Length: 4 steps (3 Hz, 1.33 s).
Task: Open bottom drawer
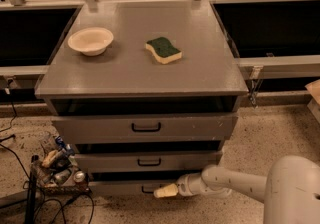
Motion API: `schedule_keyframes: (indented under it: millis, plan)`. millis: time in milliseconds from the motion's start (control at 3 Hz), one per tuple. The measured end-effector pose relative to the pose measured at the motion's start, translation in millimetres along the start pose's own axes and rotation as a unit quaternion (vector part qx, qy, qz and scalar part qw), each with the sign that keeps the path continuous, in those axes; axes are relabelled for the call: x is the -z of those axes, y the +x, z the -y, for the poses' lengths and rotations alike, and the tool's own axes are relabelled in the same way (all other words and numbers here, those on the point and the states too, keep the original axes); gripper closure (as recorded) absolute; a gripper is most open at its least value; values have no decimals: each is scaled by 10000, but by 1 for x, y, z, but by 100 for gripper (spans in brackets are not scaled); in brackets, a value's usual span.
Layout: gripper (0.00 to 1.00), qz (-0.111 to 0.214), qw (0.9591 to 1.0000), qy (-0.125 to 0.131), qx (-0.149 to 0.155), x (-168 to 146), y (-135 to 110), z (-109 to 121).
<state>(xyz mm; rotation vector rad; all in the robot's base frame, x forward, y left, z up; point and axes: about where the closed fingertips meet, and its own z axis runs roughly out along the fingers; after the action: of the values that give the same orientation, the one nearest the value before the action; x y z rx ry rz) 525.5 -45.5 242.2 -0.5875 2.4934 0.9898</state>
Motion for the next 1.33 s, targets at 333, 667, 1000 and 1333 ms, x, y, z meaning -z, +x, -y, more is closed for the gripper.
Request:
schedule_keyframes:
  millis: [333, 667, 1000, 1333]
  plan:
    - [0, 238, 9994, 243, -87, 3, -6, 0]
    - [0, 270, 9992, 271, -142, 1, -7, 1]
    - [0, 369, 9981, 358, -330, -7, -13, 3]
    - [0, 369, 9981, 358, -330, -6, -14, 2]
